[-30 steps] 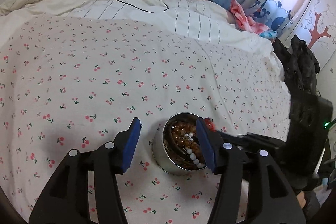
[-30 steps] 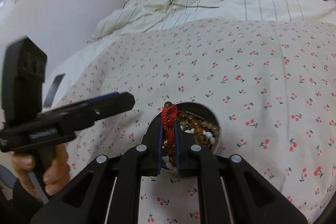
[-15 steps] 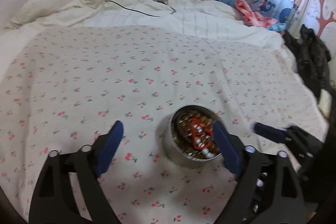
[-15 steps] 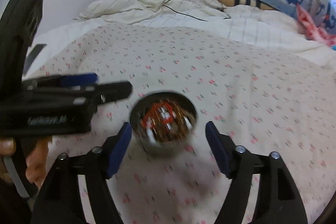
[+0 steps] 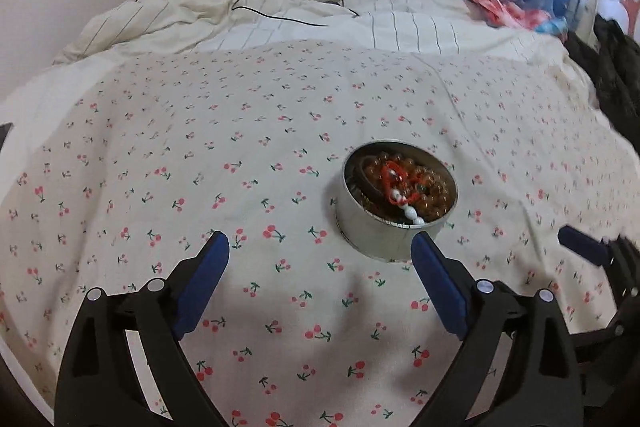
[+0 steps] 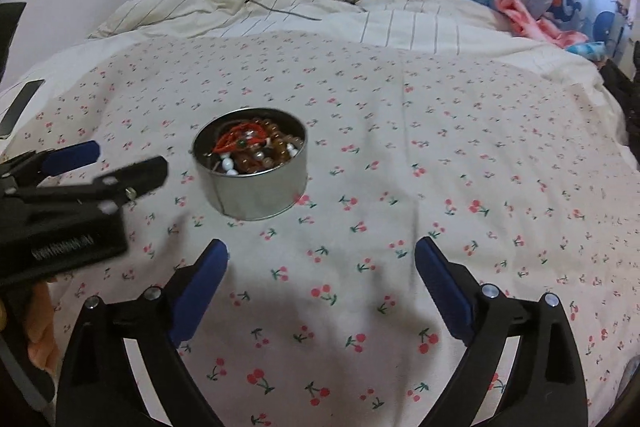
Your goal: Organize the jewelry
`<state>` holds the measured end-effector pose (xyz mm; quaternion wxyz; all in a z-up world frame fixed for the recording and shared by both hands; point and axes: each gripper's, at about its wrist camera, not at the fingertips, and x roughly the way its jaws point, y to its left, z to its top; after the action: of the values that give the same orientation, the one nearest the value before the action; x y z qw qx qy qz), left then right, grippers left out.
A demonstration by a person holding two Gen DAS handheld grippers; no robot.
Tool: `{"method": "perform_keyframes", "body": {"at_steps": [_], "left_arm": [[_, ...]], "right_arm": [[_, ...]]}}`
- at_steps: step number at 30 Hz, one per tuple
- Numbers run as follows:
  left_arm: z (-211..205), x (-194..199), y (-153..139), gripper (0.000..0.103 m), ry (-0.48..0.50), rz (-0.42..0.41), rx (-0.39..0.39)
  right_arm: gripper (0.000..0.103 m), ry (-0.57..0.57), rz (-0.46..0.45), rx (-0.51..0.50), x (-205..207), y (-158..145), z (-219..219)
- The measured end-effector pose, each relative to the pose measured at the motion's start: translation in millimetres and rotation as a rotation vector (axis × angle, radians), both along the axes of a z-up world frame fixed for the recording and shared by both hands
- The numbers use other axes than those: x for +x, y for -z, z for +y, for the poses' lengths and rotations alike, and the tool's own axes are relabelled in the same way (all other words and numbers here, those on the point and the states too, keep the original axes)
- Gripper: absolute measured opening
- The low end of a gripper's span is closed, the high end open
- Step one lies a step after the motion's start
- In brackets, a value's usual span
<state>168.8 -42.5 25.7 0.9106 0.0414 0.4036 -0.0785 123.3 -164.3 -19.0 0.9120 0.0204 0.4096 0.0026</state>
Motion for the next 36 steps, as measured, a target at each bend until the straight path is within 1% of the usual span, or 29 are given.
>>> {"method": "perform_keyframes", "body": {"at_steps": [3, 5, 14, 36], "left_arm": [[5.4, 0.1, -1.9, 0.093, -0.020, -0.015, -0.015], [7.6, 1.6, -0.9, 0.094, -0.029, -0.010, -0.019], [1.6, 1.4, 4.1, 0.095, -0.016, -0.008, 0.002], [1.0, 2.7, 7.2, 0.095, -0.011, 0.007, 0.000]], "right_arm": [[0.091, 0.020, -0.014, 0.000, 0.4, 0.4, -3.4], [0.092, 0.038, -0.023, 0.010, 2.0, -0.6, -6.8], [0.092, 0.043, -0.033, 0.008, 3.0, -0.1, -4.5], [0.092, 0.047, -0.032, 0.011, 3.5, 1.5, -4.1]]}}
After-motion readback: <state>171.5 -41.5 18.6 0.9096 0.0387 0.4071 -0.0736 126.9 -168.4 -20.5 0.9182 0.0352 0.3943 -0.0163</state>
